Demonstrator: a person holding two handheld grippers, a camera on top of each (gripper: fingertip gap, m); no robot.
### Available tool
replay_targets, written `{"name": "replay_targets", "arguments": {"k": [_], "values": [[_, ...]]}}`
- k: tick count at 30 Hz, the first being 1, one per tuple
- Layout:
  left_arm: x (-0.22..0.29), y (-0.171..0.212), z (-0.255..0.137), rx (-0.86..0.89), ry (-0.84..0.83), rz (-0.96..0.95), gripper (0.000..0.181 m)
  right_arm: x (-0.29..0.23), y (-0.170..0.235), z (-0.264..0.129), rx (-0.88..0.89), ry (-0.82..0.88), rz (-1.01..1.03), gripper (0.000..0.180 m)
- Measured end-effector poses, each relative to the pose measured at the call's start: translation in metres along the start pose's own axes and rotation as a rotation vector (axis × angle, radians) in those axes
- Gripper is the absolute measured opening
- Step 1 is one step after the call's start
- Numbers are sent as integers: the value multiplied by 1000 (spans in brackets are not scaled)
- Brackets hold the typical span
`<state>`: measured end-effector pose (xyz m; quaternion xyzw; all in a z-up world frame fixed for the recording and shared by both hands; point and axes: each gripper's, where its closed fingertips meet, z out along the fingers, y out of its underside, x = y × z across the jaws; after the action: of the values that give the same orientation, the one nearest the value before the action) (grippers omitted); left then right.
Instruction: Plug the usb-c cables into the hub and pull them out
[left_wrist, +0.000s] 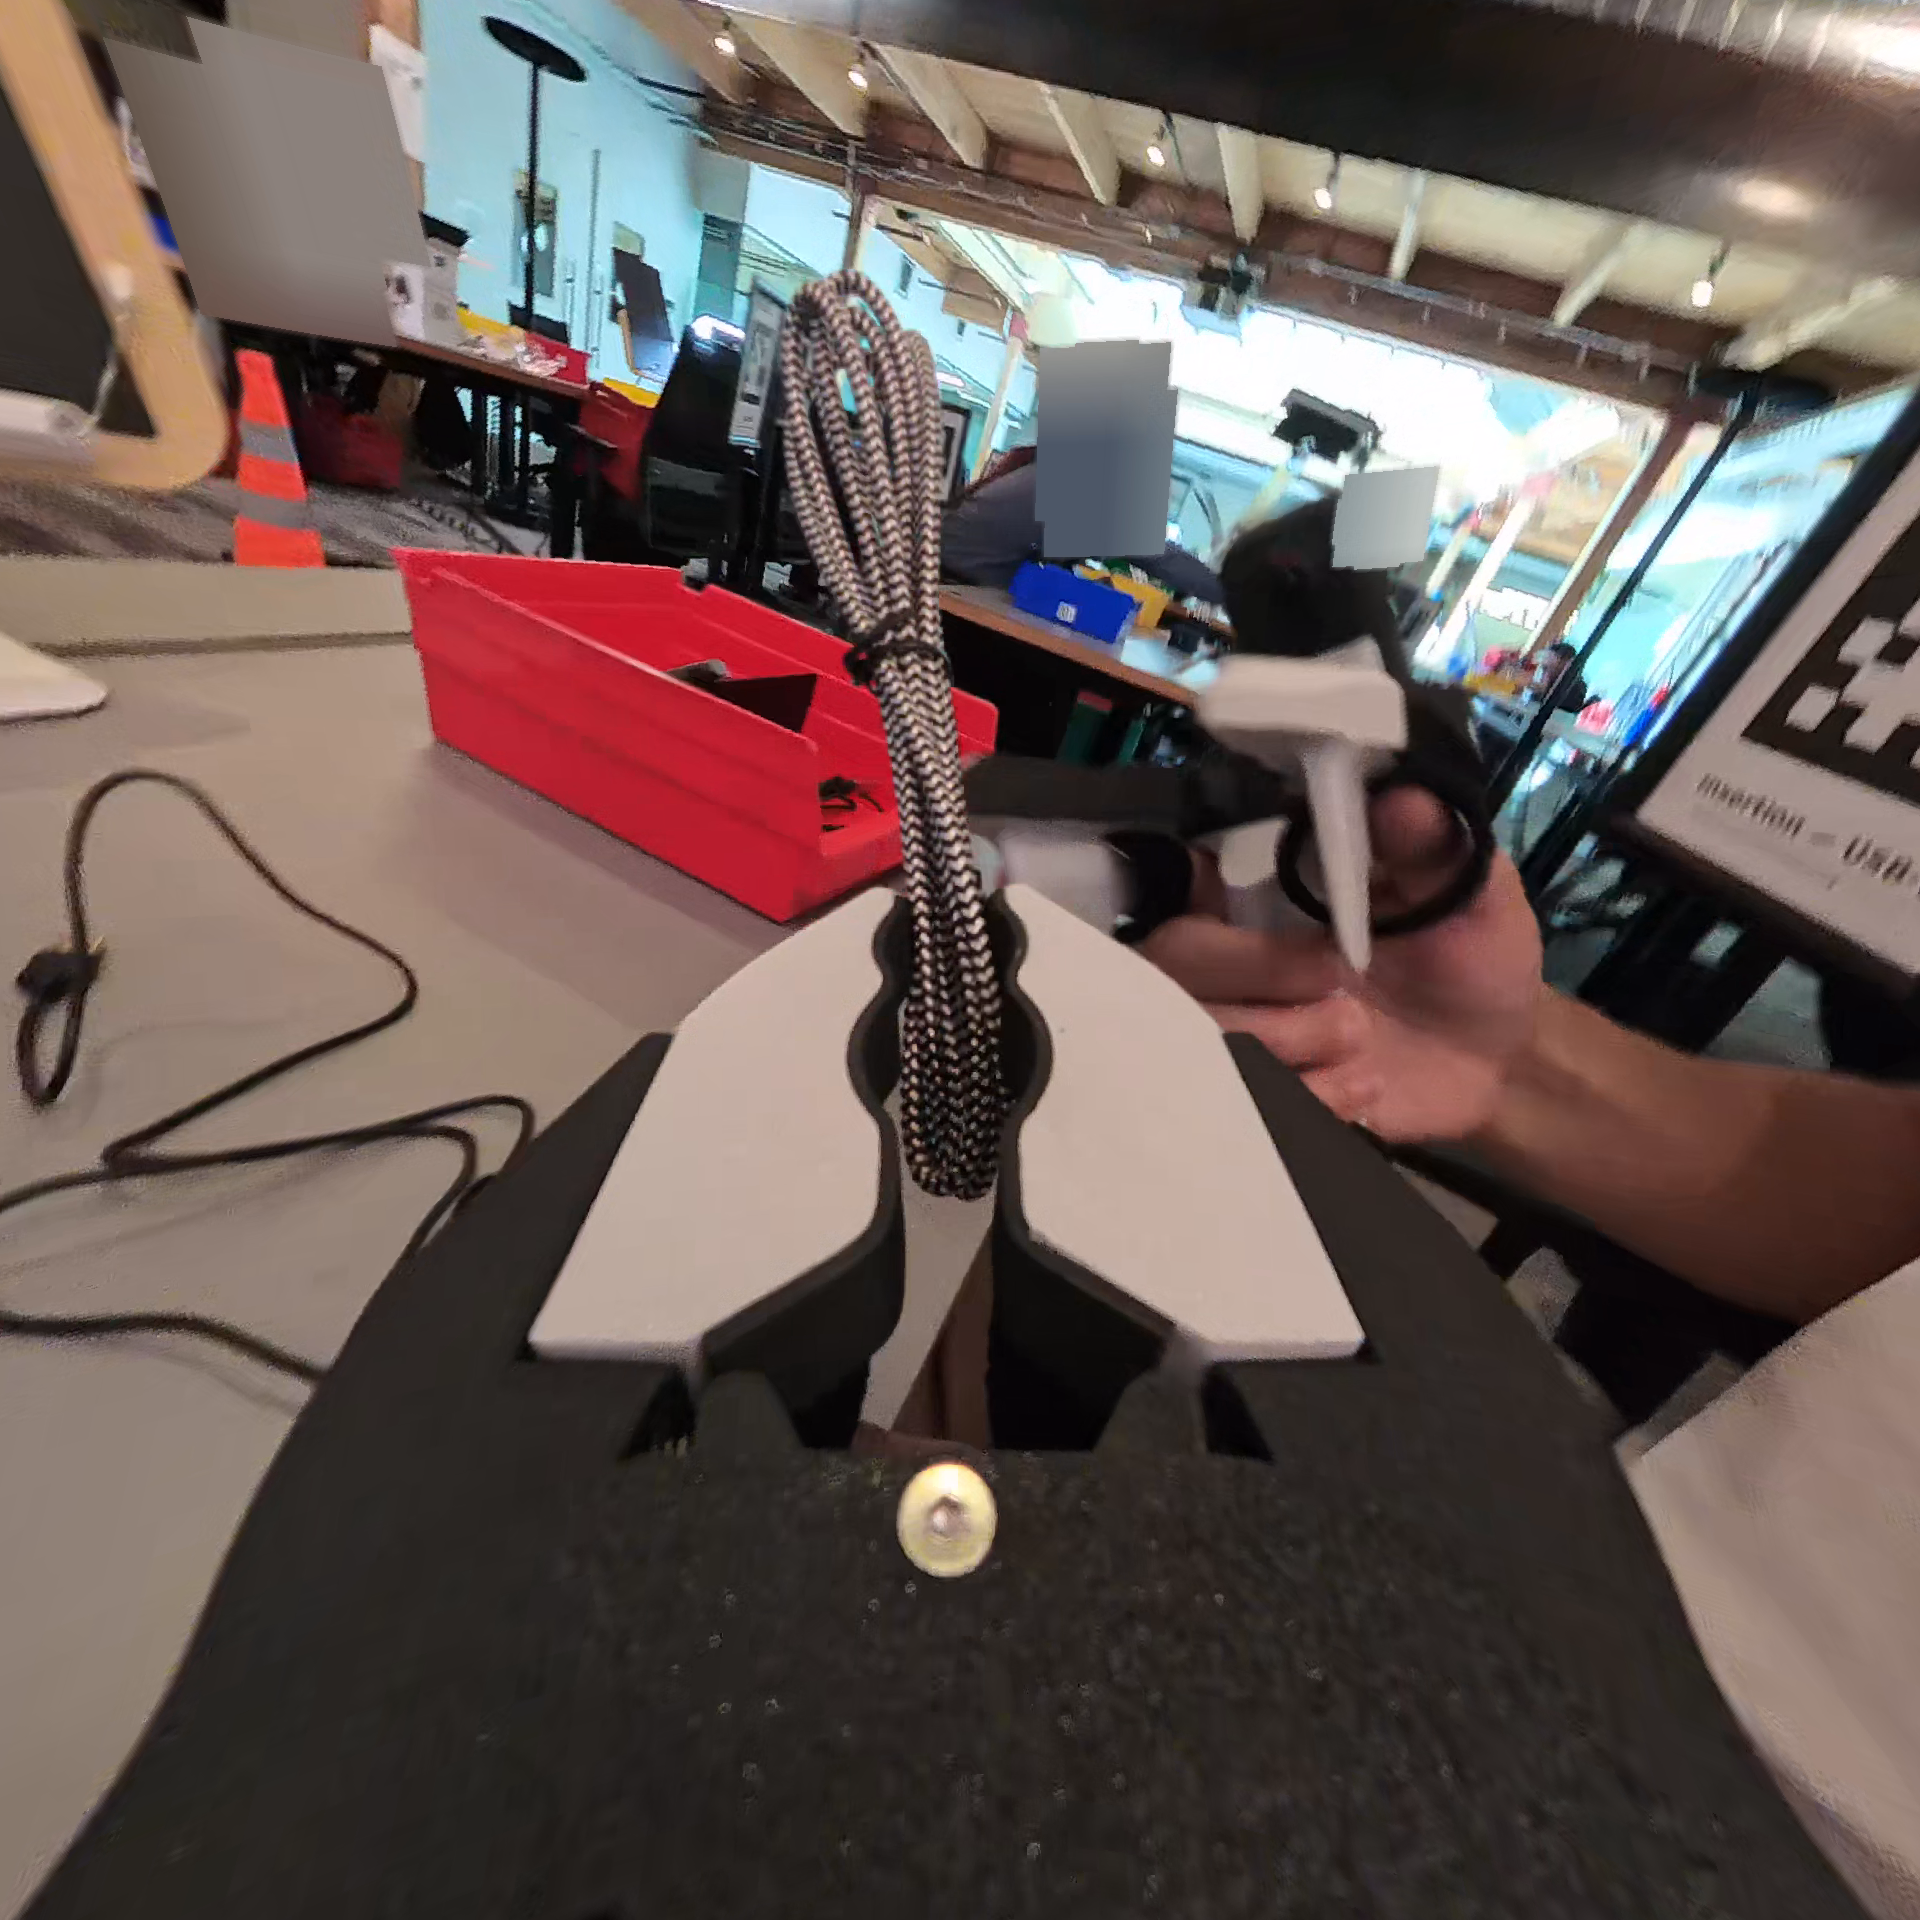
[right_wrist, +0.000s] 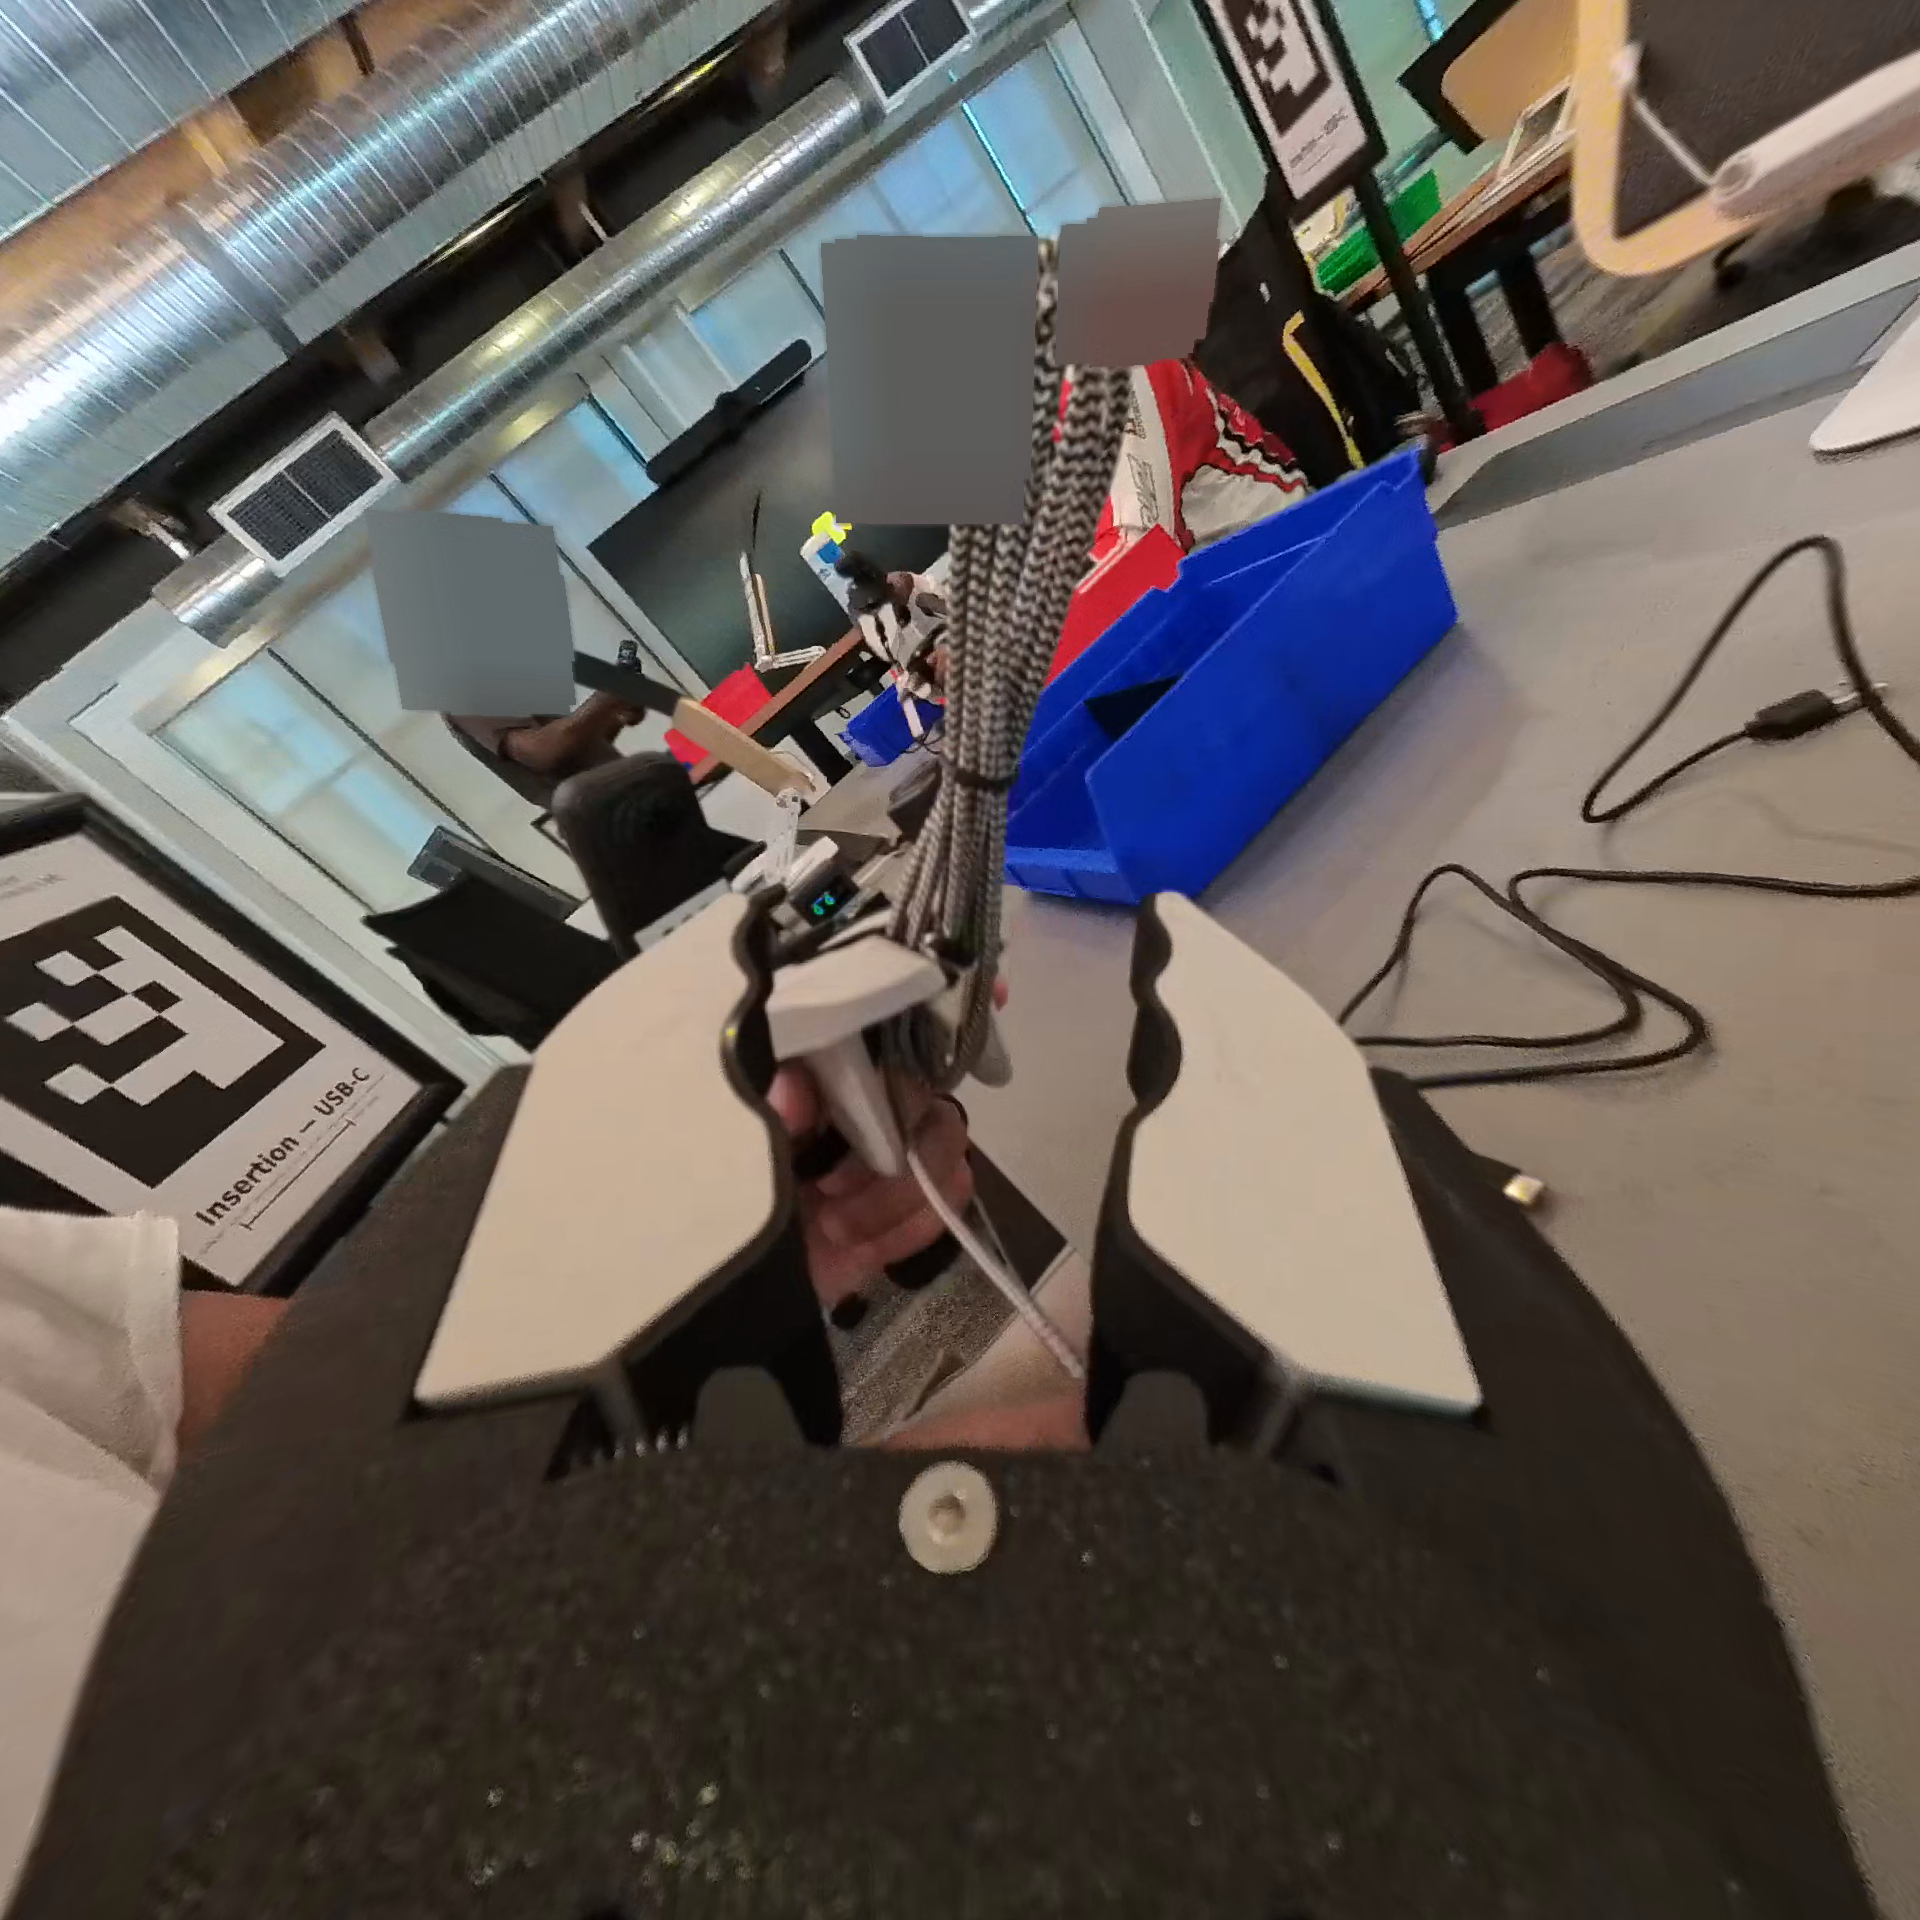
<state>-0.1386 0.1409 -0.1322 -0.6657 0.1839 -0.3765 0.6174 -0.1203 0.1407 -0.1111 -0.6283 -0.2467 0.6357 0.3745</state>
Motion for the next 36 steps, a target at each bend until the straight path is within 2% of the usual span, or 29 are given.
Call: {"name": "replay_targets", "arguments": {"k": [3,5,9,11,17,19,21,24,28,30,31,34,36], "values": [[16,8,11,-31,-30,113,13,0,7,13,-59,15,3,51],[21,18,15,-77,-56,189,13,1,13,11,-104,9,-3,15],[13,21,9,-84,-144,290,33,20,-7,-2,-78,97,-83,10],[-3,30,3,-147,-203,303,27,34,-41,-19,-74,186,-196,10],[-46,49,-13,-296,-299,239,26,60,-204,-81,55,487,-642,10],[-52,50,-16,-306,-311,217,26,89,-230,-91,36,561,-744,10],[-51,48,-16,-295,-292,188,26,127,-239,-96,8,577,-802,11],[-51,53,-17,-326,-295,205,26,190,-222,-102,-58,583,-791,11],[-51,58,-18,-363,-318,307,25,272,-145,-122,-494,757,-812,11],[-48,59,-16,-366,-314,328,24,298,-112,-140,-725,859,-791,11],[-48,60,-16,-372,-310,326,24,304,-101,-143,-786,876,-781,12],[-47,64,-13,-384,-302,314,24,308,-99,-142,-821,921,-759,12],[-47,67,-13,-400,-295,308,24,313,-105,-147,-808,980,-597,12]]}}
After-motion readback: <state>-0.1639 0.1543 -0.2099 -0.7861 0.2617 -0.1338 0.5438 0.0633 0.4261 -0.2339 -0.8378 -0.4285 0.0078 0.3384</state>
